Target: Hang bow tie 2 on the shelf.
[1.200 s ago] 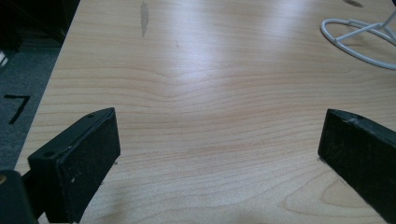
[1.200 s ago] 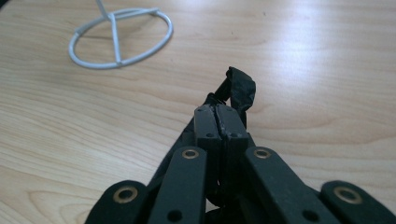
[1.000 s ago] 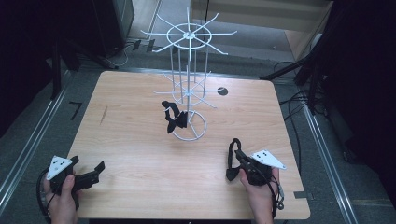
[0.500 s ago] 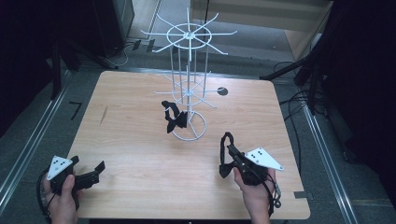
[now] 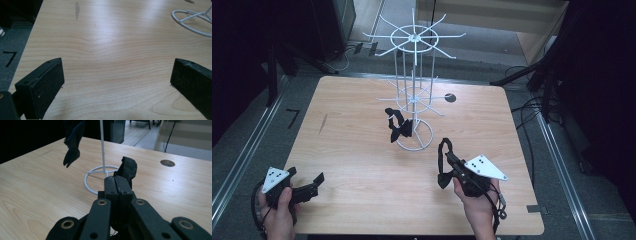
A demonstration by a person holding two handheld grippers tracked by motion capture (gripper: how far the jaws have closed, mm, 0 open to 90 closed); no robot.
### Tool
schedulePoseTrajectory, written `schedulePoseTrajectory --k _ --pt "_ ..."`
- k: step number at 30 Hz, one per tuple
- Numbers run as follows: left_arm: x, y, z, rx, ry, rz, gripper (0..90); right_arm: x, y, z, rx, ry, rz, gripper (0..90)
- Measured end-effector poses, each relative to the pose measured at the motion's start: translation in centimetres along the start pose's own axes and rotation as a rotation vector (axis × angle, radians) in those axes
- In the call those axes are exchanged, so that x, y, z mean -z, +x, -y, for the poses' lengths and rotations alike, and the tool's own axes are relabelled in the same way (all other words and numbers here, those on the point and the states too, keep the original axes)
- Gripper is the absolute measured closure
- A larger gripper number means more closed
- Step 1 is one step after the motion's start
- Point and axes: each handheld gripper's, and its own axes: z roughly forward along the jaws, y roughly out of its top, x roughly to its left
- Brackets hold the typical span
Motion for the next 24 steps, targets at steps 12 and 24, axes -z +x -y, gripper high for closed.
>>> schedulePoseTrajectory --k 12,24 --pt "0.0 0.0 0.0 0.003 -0.001 0.004 0.0 -0.6 1.7 -1.5 0.028 -0.006 -0.037 90.0" --pt "0.0 0.1 0.0 0.010 0.000 0.005 0.0 -1.3 3.3 -2.7 0.054 -0.012 -0.072 90.0"
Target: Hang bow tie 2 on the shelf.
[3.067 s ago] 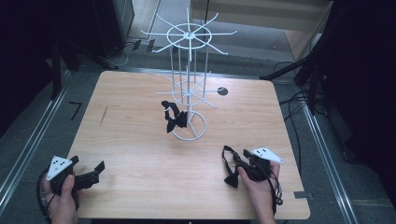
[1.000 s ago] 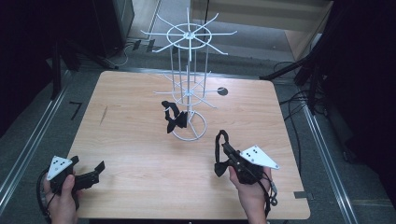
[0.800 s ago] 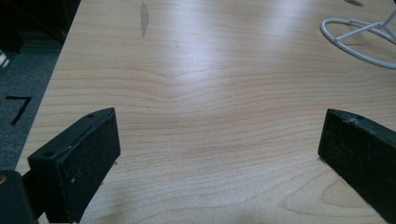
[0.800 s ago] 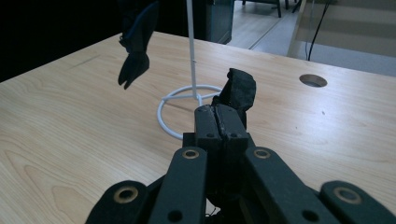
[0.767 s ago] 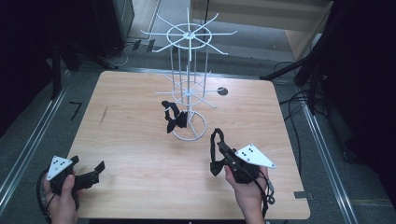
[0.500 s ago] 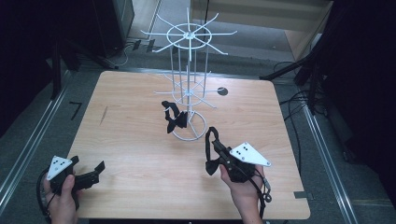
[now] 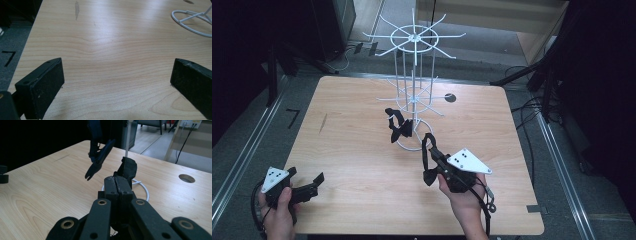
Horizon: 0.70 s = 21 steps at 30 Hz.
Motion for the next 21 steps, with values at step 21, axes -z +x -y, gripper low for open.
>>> schedulePoseTrajectory --k 21 --pt "0.0 0.0 0.0 -0.006 0.002 0.002 0.0 0.0 2.0 -2.0 0.034 -0.042 -0.049 90.0"
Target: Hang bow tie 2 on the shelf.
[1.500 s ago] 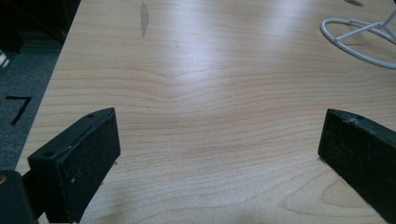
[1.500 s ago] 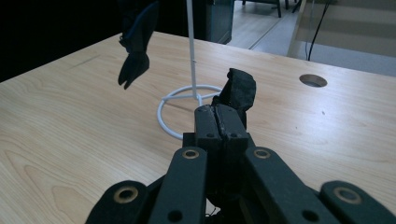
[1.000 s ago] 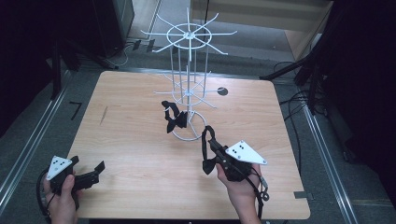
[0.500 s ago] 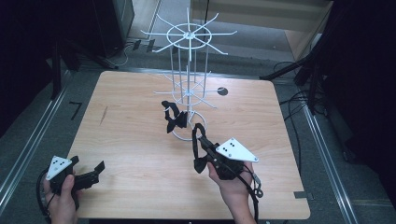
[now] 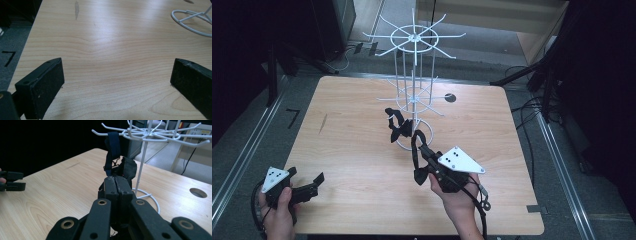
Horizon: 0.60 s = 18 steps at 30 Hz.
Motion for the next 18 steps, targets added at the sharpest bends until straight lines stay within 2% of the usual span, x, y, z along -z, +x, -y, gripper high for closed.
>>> schedulePoseTrajectory --k 18 --pt "0.0 0.0 0.0 -0.002 0.001 -0.001 0.0 0.7 0.7 -2.1 0.009 -0.059 -0.029 90.0"
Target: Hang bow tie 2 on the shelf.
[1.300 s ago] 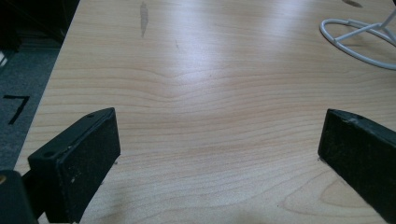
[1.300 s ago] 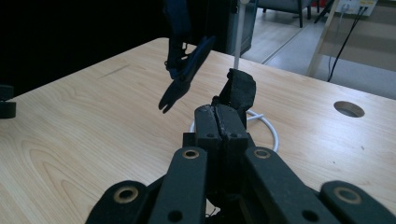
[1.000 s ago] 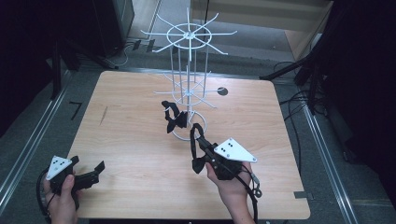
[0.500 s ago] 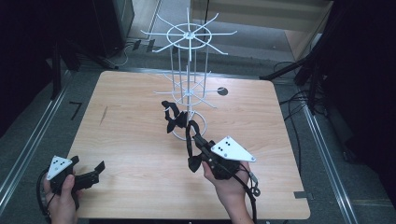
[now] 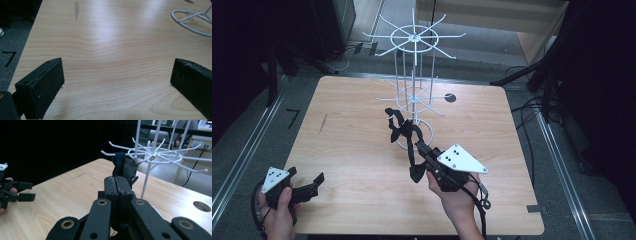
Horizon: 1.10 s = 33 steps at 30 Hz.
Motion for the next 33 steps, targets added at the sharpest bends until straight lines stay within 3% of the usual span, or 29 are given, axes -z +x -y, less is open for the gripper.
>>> schedulePoseTrajectory --k 16,33 --pt "0.0 0.0 0.0 0.000 -0.003 0.000 0.0 0.1 -0.3 -1.5 0.000 -0.037 -0.001 90.0" --pt "0.0 0.0 0.0 0.006 -0.005 0.000 0.0 -2.3 -2.4 -0.6 -0.043 -0.005 0.040 90.0"
